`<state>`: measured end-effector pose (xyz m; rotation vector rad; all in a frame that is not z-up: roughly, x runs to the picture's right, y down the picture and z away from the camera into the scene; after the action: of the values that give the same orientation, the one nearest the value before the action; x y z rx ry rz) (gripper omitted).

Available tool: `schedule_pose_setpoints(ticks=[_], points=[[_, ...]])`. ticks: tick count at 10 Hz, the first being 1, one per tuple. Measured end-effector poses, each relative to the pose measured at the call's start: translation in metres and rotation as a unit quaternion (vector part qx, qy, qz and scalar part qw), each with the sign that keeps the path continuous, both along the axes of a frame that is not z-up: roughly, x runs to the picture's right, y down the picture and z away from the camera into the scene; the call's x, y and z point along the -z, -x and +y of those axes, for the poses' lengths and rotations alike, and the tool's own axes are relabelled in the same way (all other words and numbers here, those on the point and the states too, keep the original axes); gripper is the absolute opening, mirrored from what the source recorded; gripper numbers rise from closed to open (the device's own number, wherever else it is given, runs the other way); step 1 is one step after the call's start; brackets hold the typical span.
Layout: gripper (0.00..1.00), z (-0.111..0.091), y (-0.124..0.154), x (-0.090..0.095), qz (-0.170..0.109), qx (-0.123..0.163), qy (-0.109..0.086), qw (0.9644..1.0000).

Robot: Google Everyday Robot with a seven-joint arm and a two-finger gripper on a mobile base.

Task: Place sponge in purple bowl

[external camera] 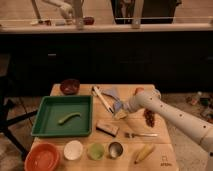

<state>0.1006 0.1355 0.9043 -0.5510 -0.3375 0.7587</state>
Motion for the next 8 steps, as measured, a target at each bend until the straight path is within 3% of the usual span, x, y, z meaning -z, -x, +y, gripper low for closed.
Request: schedule_pose_setpoints(ticks=[1,3,8], points=[[0.78,-0.0001,-0.0008,-0.0021,0.000,-0.002,0.002,1.0000],[0.62,0.0013,-0.0008,-0.0040,-0.002,-0.003,0.003,1.0000],[0.07,0.0023,-0.0059,-0.0003,-0.004,-0.007,-0.001,1.0000]])
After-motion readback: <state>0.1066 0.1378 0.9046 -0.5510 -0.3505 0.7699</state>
